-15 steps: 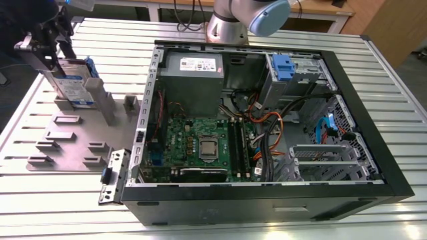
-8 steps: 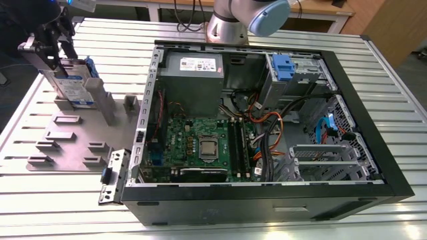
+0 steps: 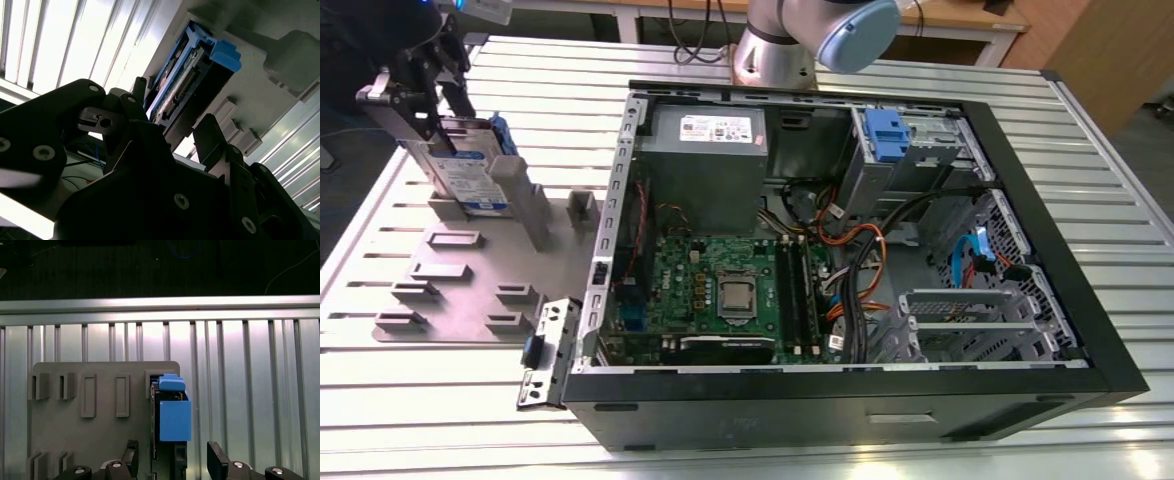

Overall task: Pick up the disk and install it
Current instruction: 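Pick up the disk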

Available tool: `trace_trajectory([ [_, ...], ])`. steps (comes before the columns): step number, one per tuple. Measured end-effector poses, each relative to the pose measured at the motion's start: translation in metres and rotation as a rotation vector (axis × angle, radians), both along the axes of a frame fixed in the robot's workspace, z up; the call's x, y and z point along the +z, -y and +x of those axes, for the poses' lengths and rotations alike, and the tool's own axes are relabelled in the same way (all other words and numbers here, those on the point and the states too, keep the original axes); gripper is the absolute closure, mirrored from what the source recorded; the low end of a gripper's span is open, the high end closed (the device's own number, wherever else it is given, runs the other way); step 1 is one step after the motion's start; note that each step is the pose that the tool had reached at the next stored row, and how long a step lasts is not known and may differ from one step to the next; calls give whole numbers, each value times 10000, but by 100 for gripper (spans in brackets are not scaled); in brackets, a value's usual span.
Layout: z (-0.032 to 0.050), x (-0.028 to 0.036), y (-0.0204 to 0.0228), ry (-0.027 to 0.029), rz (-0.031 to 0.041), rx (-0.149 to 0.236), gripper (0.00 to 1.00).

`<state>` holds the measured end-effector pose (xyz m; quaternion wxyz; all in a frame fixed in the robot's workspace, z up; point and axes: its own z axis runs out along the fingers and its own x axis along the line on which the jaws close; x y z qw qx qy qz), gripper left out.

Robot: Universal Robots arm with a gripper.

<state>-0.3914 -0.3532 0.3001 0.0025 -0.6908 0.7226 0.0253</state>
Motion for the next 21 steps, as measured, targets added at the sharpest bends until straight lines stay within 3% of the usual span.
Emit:
trace_trajectory([
  [5, 0, -2, 0, 0, 0, 0, 36],
  [6, 0, -3, 0, 0, 0, 0, 44],
  [11, 0, -5, 0, 0, 0, 0, 44],
  [13, 0, -114, -2, 0, 0, 0, 44],
  [17, 0, -118, -2, 0, 0, 0, 44],
  [19, 0, -186, -3, 0, 0, 0, 44],
  [21, 0, -187, -3, 0, 0, 0, 44],
])
